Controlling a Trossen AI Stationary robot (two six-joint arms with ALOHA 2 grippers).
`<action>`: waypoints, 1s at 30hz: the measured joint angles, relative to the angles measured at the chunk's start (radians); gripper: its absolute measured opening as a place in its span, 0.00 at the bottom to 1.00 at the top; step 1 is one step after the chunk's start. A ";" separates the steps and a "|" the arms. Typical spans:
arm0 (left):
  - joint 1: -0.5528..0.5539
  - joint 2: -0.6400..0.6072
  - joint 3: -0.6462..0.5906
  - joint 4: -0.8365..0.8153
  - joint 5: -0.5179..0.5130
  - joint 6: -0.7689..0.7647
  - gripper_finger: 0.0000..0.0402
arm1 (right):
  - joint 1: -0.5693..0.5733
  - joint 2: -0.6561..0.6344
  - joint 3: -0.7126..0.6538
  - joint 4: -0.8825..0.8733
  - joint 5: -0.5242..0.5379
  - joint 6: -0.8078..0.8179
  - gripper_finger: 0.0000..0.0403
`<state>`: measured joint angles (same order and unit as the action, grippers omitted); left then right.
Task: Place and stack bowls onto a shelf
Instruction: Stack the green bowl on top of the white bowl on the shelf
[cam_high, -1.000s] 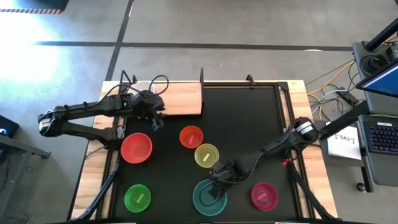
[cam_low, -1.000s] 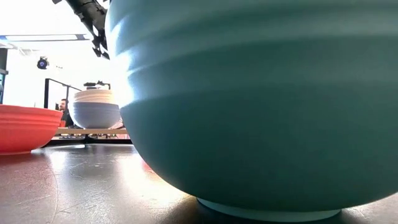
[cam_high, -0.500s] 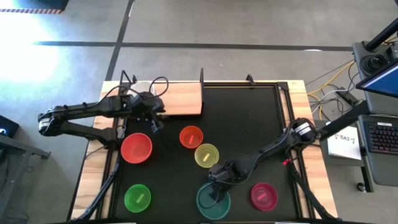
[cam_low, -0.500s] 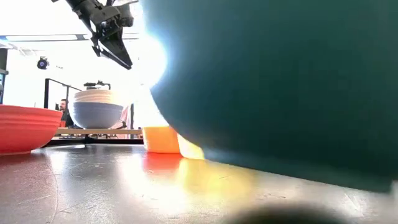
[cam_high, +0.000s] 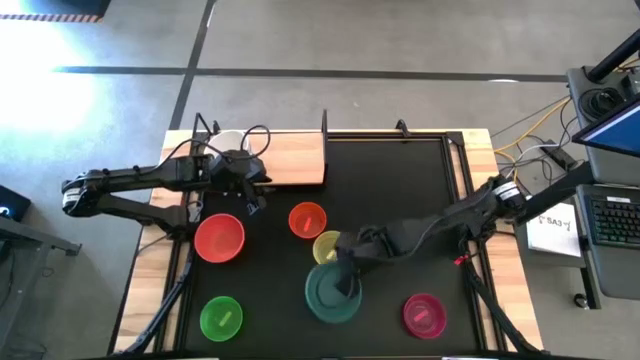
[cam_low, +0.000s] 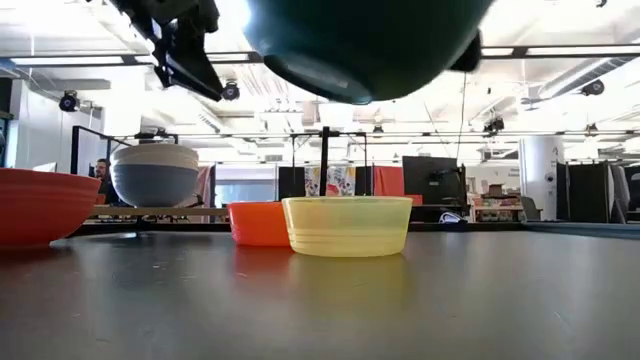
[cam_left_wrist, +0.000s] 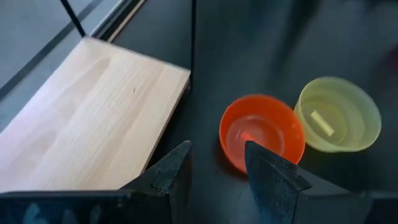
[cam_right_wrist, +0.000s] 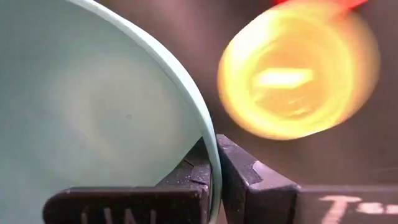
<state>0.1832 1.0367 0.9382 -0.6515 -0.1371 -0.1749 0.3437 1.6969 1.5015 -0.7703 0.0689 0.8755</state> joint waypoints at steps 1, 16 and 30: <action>0.000 0.000 0.000 0.012 0.000 0.000 0.33 | -0.015 -0.013 0.014 -0.032 0.037 -0.027 0.02; -0.001 0.011 0.074 0.354 -0.166 0.129 0.33 | -0.325 -0.100 0.174 -0.238 0.557 -0.351 0.02; 0.000 0.144 0.069 0.747 -0.312 0.383 0.33 | -0.478 -0.091 0.229 -0.012 0.849 -0.651 0.02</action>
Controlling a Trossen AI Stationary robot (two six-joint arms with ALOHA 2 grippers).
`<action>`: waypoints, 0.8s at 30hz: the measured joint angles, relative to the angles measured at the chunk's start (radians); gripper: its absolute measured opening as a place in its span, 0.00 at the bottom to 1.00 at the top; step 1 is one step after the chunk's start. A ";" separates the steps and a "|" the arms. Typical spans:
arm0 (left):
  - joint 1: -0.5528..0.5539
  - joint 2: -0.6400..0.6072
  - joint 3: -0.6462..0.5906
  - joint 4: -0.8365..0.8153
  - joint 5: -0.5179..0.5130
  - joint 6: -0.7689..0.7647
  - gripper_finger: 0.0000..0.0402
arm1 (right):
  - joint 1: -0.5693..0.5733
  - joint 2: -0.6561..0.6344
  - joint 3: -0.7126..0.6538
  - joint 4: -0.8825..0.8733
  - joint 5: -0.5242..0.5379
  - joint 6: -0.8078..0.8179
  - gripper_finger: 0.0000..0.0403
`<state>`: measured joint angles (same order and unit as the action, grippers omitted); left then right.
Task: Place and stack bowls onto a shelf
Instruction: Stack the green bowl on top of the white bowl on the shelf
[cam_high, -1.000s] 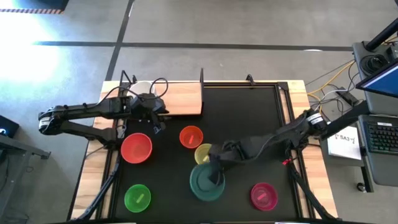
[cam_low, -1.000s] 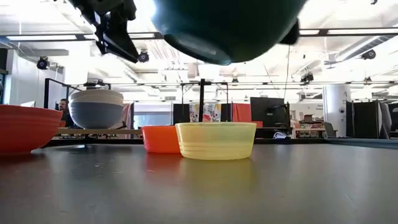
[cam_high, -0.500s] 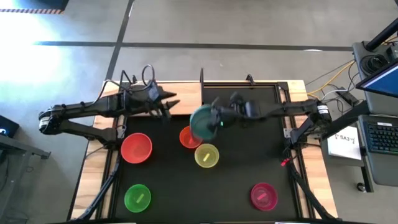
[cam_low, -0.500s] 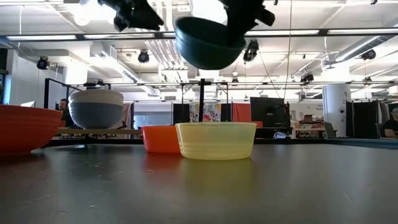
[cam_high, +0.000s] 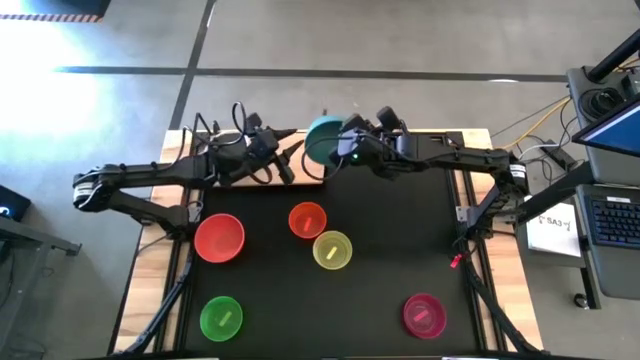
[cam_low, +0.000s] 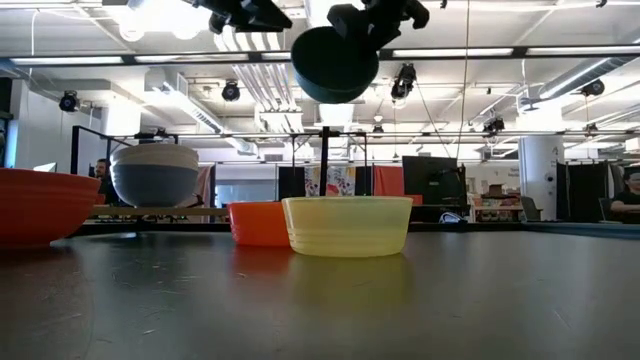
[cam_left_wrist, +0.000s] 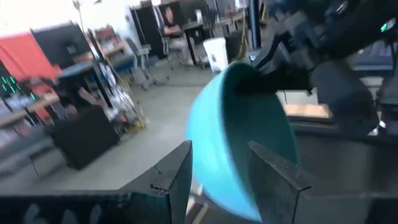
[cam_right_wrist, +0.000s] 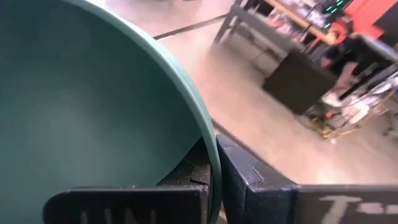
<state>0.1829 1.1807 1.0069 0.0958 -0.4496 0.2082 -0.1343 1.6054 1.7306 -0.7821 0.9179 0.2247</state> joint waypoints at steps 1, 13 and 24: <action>-0.001 0.011 0.000 0.028 -0.015 0.020 0.33 | -0.004 0.000 0.000 0.013 0.010 -0.013 0.02; 0.004 0.115 -0.001 0.295 -0.155 0.208 0.33 | -0.012 0.000 0.000 0.205 0.111 -0.238 0.02; 0.003 0.113 0.007 0.342 -0.193 0.261 0.33 | -0.030 0.001 0.000 0.249 0.172 -0.322 0.02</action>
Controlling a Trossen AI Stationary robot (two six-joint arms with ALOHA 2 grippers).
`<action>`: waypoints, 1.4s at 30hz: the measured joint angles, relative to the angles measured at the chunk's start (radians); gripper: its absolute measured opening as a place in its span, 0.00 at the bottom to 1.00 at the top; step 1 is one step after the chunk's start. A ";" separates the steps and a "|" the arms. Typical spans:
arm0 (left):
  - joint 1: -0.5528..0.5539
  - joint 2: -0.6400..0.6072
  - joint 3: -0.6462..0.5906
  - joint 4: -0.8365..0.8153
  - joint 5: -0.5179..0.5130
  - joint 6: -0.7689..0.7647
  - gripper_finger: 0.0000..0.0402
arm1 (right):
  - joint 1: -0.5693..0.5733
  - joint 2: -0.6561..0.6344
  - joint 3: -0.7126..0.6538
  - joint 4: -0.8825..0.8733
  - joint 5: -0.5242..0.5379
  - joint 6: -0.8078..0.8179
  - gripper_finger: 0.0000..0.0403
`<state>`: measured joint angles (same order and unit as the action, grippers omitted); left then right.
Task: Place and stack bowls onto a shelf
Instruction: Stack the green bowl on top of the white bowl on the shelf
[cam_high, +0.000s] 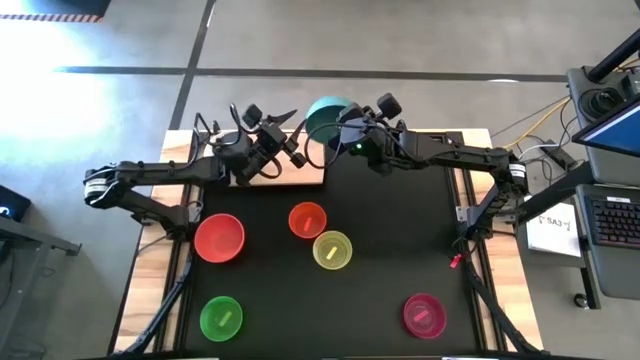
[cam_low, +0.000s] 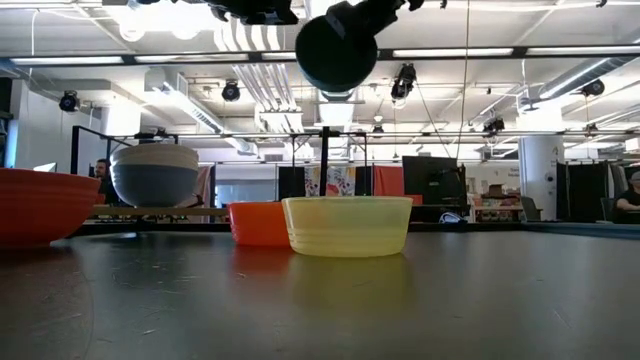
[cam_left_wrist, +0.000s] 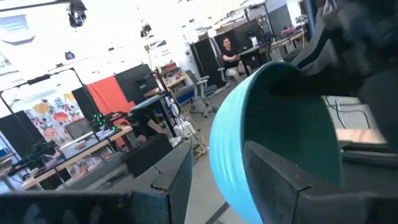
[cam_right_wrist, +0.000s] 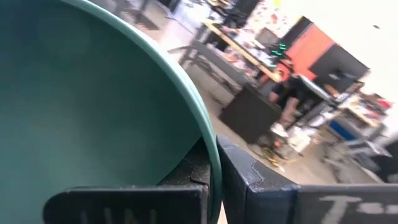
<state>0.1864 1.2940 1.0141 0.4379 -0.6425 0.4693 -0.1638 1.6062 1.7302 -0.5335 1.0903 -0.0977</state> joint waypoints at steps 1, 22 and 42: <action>0.000 -0.003 0.000 0.007 0.000 0.005 0.33 | -0.006 0.000 0.000 0.000 0.012 -0.005 0.02; 0.010 -0.005 0.000 0.019 -0.001 0.028 0.33 | -0.016 0.000 0.000 0.128 -0.145 -0.039 0.02; 0.037 -0.004 -0.001 0.004 -0.005 0.024 0.21 | 0.019 0.000 0.000 0.132 -0.270 -0.052 0.02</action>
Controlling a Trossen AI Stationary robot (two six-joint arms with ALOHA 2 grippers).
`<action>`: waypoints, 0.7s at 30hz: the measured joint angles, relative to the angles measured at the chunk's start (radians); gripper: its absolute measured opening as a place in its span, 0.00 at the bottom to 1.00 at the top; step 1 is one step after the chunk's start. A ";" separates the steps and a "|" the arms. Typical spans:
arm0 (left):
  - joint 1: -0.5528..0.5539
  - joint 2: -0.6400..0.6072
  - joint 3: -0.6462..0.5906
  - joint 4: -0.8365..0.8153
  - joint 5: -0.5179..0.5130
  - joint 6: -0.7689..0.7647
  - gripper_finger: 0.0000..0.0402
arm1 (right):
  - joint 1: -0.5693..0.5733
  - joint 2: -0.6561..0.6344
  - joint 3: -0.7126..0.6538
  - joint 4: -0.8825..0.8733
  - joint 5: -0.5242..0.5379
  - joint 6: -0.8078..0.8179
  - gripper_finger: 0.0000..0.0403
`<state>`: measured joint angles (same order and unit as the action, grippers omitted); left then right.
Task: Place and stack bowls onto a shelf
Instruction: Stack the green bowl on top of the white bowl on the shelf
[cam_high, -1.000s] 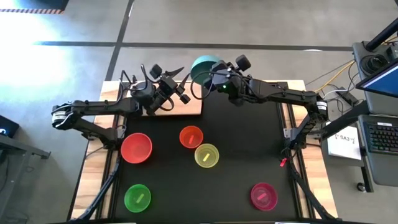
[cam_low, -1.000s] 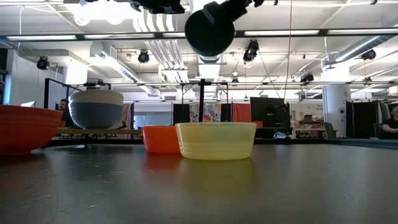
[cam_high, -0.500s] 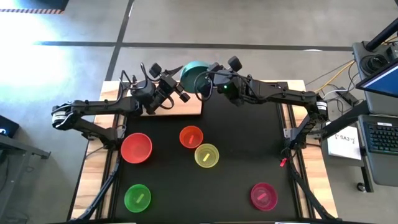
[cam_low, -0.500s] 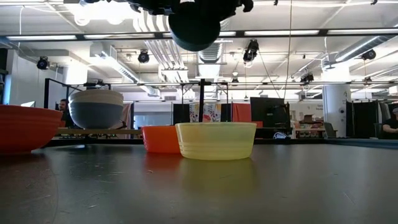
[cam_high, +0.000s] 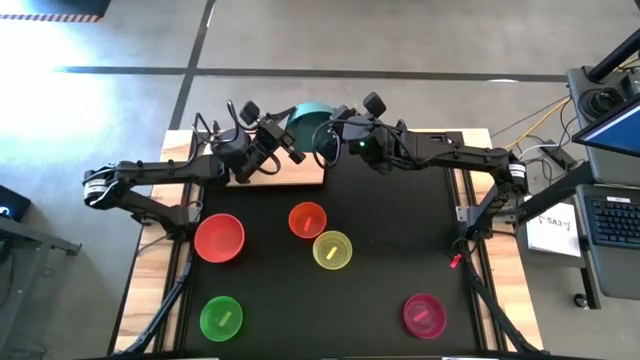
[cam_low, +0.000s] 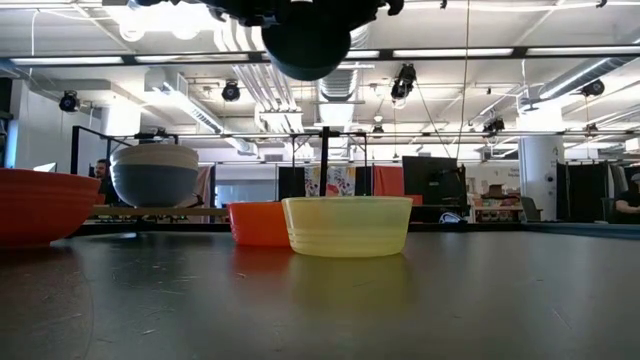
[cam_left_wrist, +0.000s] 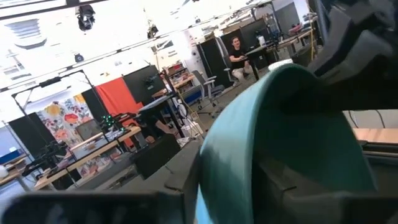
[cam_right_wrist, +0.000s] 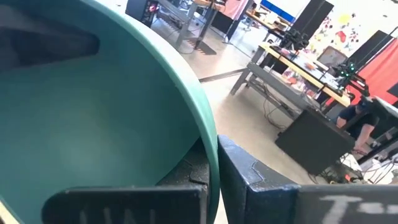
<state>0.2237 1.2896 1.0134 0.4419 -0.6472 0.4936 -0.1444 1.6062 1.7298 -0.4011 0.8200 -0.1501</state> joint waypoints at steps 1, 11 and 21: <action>0.001 0.000 0.000 0.000 -0.002 -0.001 0.18 | 0.000 0.000 0.000 0.000 -0.002 0.000 0.02; 0.004 -0.001 -0.001 -0.040 -0.028 -0.004 0.02 | 0.003 0.000 -0.001 -0.018 -0.062 0.023 0.11; 0.000 0.000 -0.004 -0.151 -0.028 -0.059 0.01 | 0.000 -0.005 0.000 -0.060 -0.299 0.040 0.44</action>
<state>0.2240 1.2896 1.0096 0.2911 -0.6752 0.4349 -0.1446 1.6009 1.7294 -0.4616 0.5212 -0.1102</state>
